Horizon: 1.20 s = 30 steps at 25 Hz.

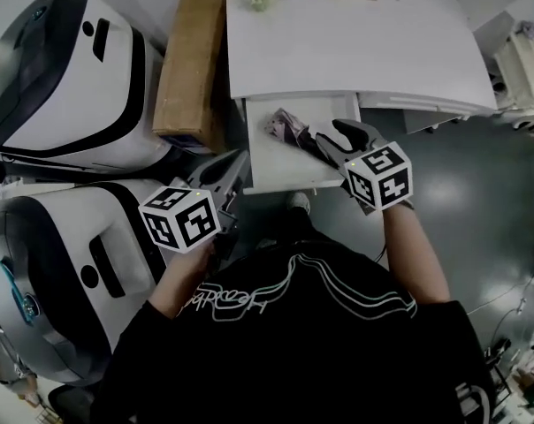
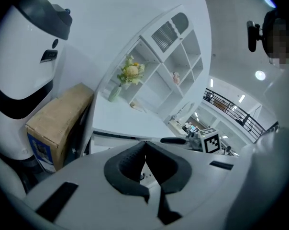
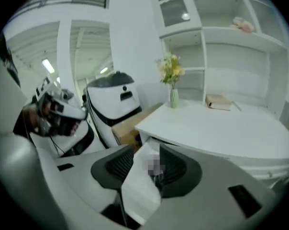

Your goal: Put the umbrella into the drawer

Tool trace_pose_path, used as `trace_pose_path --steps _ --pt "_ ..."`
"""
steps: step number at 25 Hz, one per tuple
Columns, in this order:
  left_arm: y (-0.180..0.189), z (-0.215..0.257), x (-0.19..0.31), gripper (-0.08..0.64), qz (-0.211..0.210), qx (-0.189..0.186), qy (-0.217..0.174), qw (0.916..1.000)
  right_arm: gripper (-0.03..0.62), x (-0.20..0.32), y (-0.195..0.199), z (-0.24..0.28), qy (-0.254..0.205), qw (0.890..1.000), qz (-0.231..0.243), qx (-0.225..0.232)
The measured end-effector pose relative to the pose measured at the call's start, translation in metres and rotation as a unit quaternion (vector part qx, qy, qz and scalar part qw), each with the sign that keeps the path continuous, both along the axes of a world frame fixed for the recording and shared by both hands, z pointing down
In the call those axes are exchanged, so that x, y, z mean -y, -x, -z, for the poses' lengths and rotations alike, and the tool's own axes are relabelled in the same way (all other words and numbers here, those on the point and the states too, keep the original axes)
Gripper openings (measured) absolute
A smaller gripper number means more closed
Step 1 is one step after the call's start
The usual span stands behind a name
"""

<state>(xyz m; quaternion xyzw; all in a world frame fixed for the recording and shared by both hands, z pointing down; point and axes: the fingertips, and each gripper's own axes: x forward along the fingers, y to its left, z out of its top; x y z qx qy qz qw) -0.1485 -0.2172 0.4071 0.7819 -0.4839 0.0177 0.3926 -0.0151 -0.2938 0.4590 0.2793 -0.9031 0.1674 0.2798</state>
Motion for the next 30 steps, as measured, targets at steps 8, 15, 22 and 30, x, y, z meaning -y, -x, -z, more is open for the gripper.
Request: trace_pose_path --steps 8,15,22,30 --pt "-0.044 0.049 -0.038 0.021 -0.054 0.009 -0.067 0.9963 0.057 -0.077 -0.029 0.093 -0.013 0.977 -0.077 0.200" --pt "-0.067 0.069 -0.065 0.021 -0.089 0.003 -0.089 0.9920 0.043 -0.122 -0.031 0.105 0.045 0.953 -0.081 0.287" --pt "-0.072 0.075 -0.069 0.021 -0.095 0.007 -0.095 0.9909 0.041 -0.124 -0.026 0.110 0.027 0.961 -0.069 0.267" --pt "-0.069 0.076 -0.060 0.021 -0.086 0.011 -0.099 0.9913 0.041 -0.118 -0.024 0.108 0.019 0.968 -0.055 0.246"
